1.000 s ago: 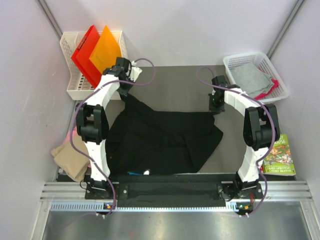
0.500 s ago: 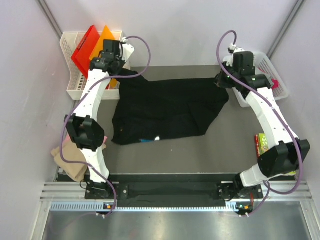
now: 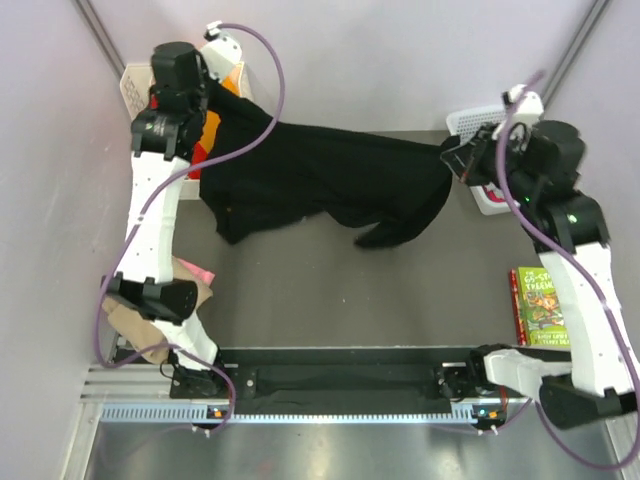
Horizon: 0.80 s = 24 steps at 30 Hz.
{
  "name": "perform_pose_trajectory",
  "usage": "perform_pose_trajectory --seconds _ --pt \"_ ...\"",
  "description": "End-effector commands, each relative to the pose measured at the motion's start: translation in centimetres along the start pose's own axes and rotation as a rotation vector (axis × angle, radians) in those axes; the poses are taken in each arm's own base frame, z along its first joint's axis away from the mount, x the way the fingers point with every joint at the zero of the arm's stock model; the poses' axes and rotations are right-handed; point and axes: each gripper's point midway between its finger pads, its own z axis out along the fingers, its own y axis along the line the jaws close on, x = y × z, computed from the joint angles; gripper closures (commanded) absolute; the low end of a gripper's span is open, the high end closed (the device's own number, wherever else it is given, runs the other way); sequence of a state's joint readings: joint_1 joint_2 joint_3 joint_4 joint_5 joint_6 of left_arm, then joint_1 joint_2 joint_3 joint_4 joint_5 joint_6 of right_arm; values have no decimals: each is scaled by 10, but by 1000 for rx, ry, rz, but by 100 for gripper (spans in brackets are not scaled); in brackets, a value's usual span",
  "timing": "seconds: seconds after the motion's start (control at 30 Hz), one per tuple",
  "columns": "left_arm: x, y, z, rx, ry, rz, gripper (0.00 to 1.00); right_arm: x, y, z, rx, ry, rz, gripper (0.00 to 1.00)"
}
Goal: Fold and stack the t-shirts
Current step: Flatten out the tshirt
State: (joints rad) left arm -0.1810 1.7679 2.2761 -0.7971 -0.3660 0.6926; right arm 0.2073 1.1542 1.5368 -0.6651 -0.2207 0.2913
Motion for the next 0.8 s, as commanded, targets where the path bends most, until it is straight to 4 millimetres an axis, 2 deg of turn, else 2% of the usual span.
perform_pose_trajectory --seconds 0.0,0.03,0.1,0.13,0.3,0.47,0.5,0.63,0.7,0.73,0.77 --pt "-43 107 -85 -319 -188 -80 100 -77 37 -63 -93 -297 -88 100" --pt "-44 114 -98 -333 -204 -88 100 -89 44 -75 -105 -335 -88 100" --pt "-43 115 -109 -334 -204 -93 100 -98 54 -89 -134 -368 -85 100" --pt "-41 119 -121 -338 -206 -95 100 -103 57 -96 -144 -385 -75 100" --pt "-32 129 -149 -359 -210 -100 100 -108 62 -112 -146 -400 -75 100" --pt "-33 153 -188 -429 -250 -91 100 -110 67 -129 -149 -404 -75 100" --pt "-33 156 -191 -435 -253 -77 100 -115 71 -138 -155 -424 -83 100" --pt "-33 167 -220 -460 -298 -60 100 -116 78 -163 -166 -446 -92 100" --pt "-34 166 -228 -447 -320 -43 100 -116 82 -175 -174 -456 -90 100" --pt "-33 169 -241 -450 -349 -42 100 -116 85 -185 -182 -472 -95 100" --pt "-34 164 -240 -432 -362 -13 100 -116 86 -191 -182 -480 -95 100"
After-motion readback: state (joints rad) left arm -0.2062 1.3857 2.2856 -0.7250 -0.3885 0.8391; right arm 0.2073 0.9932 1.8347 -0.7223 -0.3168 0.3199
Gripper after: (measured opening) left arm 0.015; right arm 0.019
